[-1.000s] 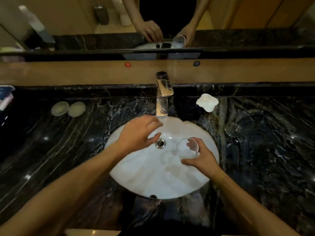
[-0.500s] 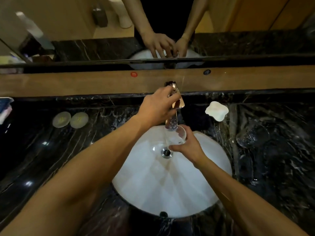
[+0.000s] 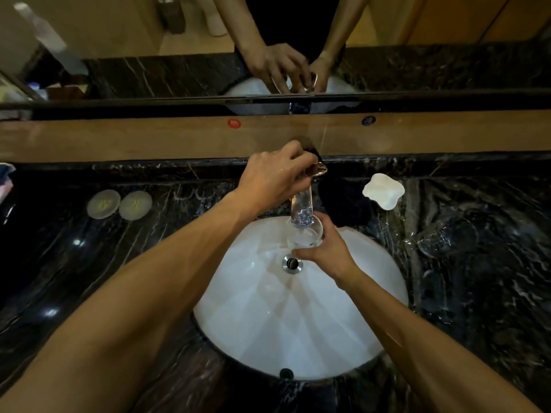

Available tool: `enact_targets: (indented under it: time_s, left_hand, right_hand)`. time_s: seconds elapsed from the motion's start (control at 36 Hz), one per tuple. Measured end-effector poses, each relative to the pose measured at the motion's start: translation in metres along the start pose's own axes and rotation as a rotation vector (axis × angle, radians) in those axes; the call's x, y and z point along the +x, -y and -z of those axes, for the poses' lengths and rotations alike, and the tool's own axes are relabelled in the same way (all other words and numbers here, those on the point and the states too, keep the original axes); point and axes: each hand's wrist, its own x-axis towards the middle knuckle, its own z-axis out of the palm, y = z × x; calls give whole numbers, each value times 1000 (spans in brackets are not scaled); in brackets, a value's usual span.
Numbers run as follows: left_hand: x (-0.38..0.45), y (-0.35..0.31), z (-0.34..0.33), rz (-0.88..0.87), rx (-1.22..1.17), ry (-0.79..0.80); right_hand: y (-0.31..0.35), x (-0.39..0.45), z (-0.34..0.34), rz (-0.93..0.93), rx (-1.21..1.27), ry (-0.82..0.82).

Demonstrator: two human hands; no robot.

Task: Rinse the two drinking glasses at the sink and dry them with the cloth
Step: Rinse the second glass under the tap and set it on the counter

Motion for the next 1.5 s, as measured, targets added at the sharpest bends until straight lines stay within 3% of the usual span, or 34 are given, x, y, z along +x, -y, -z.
enact_targets:
  time_s: [0.08,0.25,0.33,0.44,0.53,0.75,0.94,1.19,1.39,1.5]
  left_hand:
    - [-6,-3,0,99,-62,-6]
    - [-94,5,-14,599,-304,-137]
    - [-174,19,-31,758,-209,-63]
    - [-277,27,-42,967,8,163]
    - [-326,23,-48,1182,27,274]
    - [-333,21,-51,1207,50,317]
    - [-333,23,-52,1203,59,337]
    - [-333,23,-52,1190,69,350]
    - [-334,24,-53,1194,68,350]
    - [-334,24,-53,1195,68,358]
  right_hand:
    - [2,1,0,1,11,-2]
    - [0,-2,-1,-10,-12,-3]
    - [-3,-2,-1,-24,-46,-4]
    - [-7,-2,-1,-53,-73,-9]
    - [-7,-2,-3,-76,-90,-5]
    - [-13,7,-15,-135,-78,-50]
    - [-19,10,-25,-38,-182,-68]
    - [-27,17,-19,-36,-149,-250]
    - [-32,15,-16,-143,-144,-94]
    - [-35,14,-28,-108,-134,-30]
